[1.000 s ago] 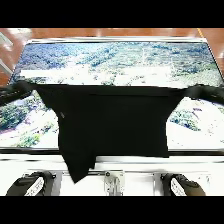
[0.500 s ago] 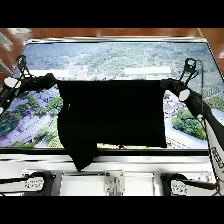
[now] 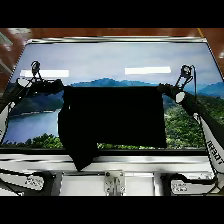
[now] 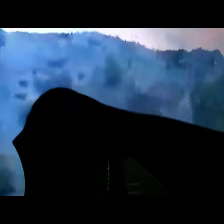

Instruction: Fold the shirts.

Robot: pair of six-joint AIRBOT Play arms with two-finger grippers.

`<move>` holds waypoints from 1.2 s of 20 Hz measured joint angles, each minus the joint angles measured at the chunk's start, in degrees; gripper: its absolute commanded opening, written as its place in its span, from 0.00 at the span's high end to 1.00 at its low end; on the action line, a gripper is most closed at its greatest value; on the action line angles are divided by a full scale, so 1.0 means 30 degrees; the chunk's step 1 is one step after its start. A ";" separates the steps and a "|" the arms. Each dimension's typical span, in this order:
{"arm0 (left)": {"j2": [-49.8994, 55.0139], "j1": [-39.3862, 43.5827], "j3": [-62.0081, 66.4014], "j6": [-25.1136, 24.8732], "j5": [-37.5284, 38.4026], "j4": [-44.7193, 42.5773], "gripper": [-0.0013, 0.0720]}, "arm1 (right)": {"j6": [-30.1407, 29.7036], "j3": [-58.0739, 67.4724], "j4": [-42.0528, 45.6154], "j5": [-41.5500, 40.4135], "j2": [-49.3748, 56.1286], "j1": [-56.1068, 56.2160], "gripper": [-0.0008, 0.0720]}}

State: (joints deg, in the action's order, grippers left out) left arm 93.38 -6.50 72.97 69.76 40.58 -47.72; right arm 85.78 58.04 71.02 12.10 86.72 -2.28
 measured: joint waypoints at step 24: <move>0.0080 -0.0787 0.1486 0.3891 1.3602 -0.7118 0.27 | 0.0576 0.0736 0.4051 1.4717 -0.2390 -0.2310 0.13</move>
State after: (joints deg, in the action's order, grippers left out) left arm 93.62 -8.86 77.43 81.43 81.38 -69.08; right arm 87.50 60.25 83.18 56.25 79.55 -9.21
